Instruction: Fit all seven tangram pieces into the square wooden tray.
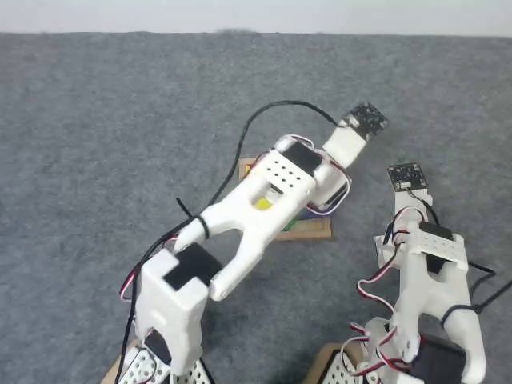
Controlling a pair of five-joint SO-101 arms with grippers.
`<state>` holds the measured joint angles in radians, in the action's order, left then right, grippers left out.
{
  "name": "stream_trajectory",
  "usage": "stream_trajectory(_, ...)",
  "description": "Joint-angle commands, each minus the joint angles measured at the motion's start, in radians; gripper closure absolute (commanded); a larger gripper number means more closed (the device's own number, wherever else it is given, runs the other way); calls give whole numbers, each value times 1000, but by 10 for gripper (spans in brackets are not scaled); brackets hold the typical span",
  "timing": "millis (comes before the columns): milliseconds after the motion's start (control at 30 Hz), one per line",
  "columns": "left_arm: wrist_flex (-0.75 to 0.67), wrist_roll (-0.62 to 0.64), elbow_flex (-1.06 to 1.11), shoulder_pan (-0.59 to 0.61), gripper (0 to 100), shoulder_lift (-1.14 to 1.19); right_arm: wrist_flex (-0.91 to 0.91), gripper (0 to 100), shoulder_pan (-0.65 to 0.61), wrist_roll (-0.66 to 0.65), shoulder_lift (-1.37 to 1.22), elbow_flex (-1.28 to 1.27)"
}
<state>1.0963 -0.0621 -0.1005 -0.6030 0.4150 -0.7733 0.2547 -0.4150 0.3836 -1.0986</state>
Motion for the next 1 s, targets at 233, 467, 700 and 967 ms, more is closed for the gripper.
stream_trajectory(233,-117,-6,-25,6,870,103,21,991,15,-14,41,5)
stream_trajectory(467,-49,-61,-22,48,873,141,21,991,15,-14,41,5)
stream_trajectory(700,-18,-61,-27,37,874,137,21,991,15,-14,41,5)
stream_trajectory(967,-23,0,50,40,874,-71,21,991,15,-14,41,5)
